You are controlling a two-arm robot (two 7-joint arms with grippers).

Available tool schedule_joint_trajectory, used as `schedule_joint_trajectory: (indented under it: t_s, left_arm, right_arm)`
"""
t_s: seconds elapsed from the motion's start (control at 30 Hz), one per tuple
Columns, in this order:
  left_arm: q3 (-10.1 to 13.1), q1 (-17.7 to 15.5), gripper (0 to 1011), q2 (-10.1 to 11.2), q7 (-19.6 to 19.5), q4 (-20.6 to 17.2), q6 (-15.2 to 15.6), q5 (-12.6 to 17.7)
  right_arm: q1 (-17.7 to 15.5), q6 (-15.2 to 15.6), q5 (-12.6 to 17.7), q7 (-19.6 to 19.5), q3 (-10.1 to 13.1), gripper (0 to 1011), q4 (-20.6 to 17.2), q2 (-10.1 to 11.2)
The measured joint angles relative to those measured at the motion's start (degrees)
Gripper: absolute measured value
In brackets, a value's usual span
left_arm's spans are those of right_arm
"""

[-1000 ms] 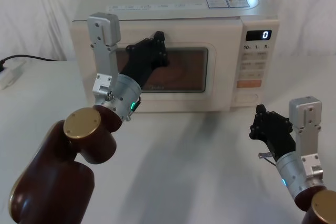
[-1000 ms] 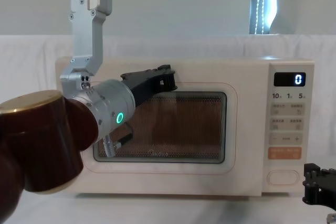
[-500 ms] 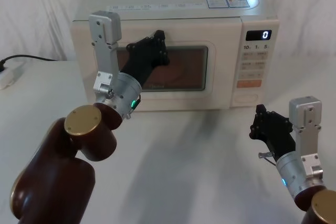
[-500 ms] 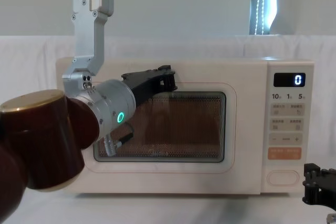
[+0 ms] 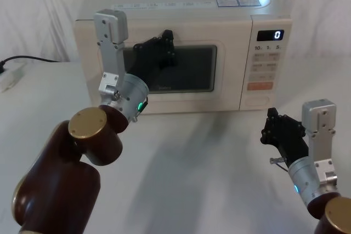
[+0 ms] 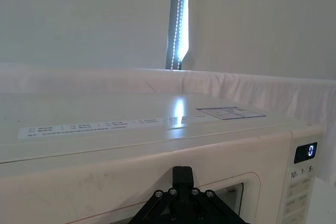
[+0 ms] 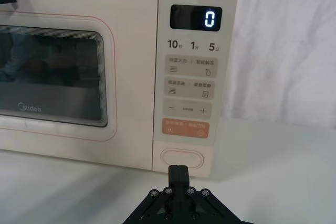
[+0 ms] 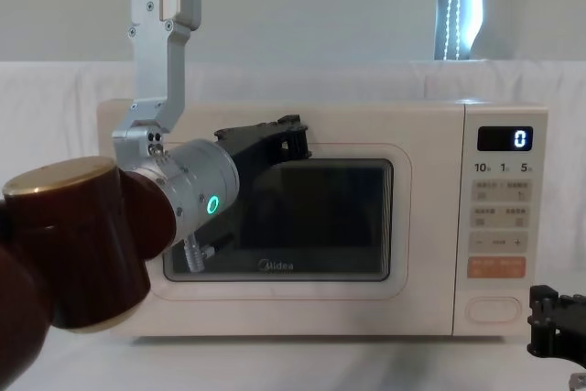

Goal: Press the button to open the microwave door with one hand; close the microwave door with the other hand.

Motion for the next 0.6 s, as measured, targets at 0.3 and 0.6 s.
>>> schedule_joint_trajectory:
  t_s: [0.3,0.6]
  left_arm:
    - [0.02,2.81,0,0.22,0.32,-4.18,1.13,-0.48]
    - [-0.27,7.47,0,1.34,1.78,-10.5,2.51,-0.9]
  right_arm:
    - [0.0,0.0,0.0,0.0,0.0,0,0.0,0.0]
    - [0.0,0.0,0.0,0.0,0.0,0,0.0,0.0]
